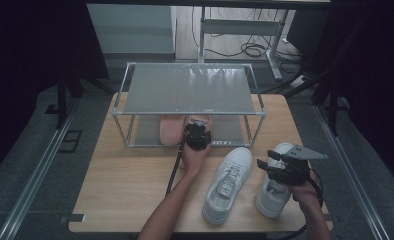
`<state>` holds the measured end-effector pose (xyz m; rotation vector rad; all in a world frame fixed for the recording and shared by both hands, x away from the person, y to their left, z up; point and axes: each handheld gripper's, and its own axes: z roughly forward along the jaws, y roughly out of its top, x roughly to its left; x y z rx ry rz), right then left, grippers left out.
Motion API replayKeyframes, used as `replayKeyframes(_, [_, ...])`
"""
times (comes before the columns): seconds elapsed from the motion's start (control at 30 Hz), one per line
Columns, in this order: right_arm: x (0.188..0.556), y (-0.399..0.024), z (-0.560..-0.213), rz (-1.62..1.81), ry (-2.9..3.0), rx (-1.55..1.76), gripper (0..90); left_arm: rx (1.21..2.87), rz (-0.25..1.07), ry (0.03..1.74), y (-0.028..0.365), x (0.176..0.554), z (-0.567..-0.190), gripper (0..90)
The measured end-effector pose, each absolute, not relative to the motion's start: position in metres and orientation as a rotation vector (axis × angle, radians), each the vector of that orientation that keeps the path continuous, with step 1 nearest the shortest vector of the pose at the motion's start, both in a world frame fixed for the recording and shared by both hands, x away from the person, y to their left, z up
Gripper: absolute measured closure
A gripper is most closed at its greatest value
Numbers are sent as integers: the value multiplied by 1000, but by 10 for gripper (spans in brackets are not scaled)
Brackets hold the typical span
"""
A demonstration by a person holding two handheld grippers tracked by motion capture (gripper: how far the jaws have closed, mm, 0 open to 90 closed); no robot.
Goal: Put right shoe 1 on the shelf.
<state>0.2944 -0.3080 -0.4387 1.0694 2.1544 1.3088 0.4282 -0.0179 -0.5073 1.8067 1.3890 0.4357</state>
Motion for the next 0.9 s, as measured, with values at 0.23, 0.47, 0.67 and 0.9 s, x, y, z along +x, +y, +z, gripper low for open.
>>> replayKeyframes(0.23, [294,-308,-438,1309,2152,1068,423,1816,462,1368,-14,418,-498,608])
replayKeyframes(0.47, [293,-308,-436,1311,2149,1064,423,1837,442,1313,-1,396,-495,547])
replayKeyframes(0.67, [293,-307,-437,1303,2151,1062,423,1862,412,1239,12,375,-492,543])
replayKeyframes(0.9, [293,-306,-437,1298,2157,1059,423,1910,362,1177,25,360,-489,624])
